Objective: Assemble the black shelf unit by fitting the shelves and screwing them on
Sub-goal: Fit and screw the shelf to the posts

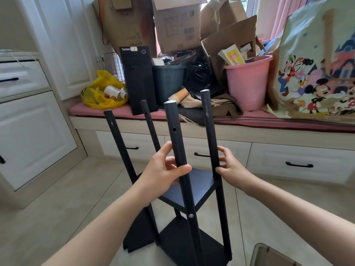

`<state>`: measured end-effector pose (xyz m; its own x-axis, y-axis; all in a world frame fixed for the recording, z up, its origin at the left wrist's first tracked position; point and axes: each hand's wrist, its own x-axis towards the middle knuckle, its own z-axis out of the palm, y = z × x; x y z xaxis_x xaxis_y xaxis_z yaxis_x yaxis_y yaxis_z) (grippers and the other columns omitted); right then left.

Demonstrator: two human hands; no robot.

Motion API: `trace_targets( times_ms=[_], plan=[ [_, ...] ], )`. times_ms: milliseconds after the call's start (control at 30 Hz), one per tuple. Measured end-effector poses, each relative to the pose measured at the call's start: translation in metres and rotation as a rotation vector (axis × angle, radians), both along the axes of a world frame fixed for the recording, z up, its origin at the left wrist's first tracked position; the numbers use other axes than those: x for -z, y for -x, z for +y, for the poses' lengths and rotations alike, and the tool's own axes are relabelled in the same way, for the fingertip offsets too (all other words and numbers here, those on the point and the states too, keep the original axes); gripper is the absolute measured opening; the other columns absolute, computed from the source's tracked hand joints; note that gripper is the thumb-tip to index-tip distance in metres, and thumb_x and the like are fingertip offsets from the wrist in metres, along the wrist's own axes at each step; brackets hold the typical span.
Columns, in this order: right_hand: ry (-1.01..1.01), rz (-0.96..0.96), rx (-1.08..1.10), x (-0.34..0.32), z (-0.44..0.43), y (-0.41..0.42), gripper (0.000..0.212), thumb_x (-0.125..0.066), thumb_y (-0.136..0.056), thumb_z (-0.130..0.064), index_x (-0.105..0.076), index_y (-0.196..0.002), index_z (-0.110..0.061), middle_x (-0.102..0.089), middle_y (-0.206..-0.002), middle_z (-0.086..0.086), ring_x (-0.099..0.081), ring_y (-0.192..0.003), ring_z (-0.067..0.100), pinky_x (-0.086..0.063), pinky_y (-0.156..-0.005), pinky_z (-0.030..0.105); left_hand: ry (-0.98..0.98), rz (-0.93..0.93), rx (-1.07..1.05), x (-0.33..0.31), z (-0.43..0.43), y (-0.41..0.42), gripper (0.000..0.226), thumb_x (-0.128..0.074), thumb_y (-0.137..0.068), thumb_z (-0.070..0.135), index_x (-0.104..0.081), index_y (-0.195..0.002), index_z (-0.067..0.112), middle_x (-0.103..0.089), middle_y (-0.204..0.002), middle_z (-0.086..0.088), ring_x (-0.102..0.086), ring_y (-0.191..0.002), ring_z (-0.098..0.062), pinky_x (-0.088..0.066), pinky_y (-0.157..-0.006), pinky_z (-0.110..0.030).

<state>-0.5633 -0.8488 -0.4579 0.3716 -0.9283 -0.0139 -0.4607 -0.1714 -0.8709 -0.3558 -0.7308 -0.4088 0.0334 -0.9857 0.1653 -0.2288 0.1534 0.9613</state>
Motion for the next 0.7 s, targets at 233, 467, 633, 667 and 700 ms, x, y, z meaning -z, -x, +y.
trace_targets(
  times_ms=[233,467,633,667,700],
  plan=[
    [0.034,0.13,0.06,0.002,-0.003,0.008,0.027,-0.043,-0.103,-0.011,-0.038,-0.127,-0.022,-0.057,-0.102,0.002,-0.062,-0.093,0.021,-0.054,-0.078,0.032,0.043,-0.084,0.071,0.003,0.0,0.01,0.028,-0.074,-0.092,0.018,-0.056,-0.105,0.034,-0.072,-0.092,-0.008,-0.072,-0.088,-0.024,-0.06,-0.072,-0.025],
    [0.029,0.16,0.055,0.001,0.007,0.033,0.016,-0.046,-0.101,-0.01,-0.037,-0.111,-0.018,-0.057,-0.098,0.016,-0.065,-0.089,0.034,-0.055,-0.086,0.055,0.084,-0.111,0.081,0.006,-0.005,0.014,0.033,-0.073,-0.093,0.016,-0.056,-0.113,0.037,-0.072,-0.096,-0.008,-0.071,-0.086,-0.029,-0.062,-0.078,-0.034],
    [0.068,0.132,0.093,0.0,0.019,0.044,0.018,-0.051,-0.101,-0.011,-0.04,-0.111,-0.021,-0.059,-0.098,0.007,-0.066,-0.09,0.028,-0.056,-0.086,0.052,0.082,-0.104,0.037,0.01,-0.007,0.008,0.033,-0.067,-0.096,0.013,-0.056,-0.115,0.037,-0.072,-0.098,-0.002,-0.069,-0.091,-0.032,-0.062,-0.082,-0.038],
    [0.063,0.127,0.093,-0.001,0.022,0.045,0.018,-0.052,-0.1,-0.011,-0.041,-0.111,-0.021,-0.06,-0.099,0.007,-0.066,-0.092,0.028,-0.056,-0.087,0.052,0.084,-0.107,0.023,0.011,-0.008,0.007,0.033,-0.067,-0.096,0.012,-0.056,-0.115,0.037,-0.072,-0.097,0.0,-0.069,-0.092,-0.032,-0.062,-0.083,-0.038],
    [0.053,0.124,0.09,-0.001,0.025,0.045,0.017,-0.052,-0.1,-0.012,-0.041,-0.11,-0.021,-0.06,-0.1,0.009,-0.065,-0.093,0.03,-0.056,-0.087,0.052,0.085,-0.11,0.01,0.011,-0.009,0.005,0.034,-0.066,-0.096,0.01,-0.056,-0.115,0.037,-0.072,-0.097,0.002,-0.069,-0.092,-0.031,-0.062,-0.084,-0.039]
  ],
)
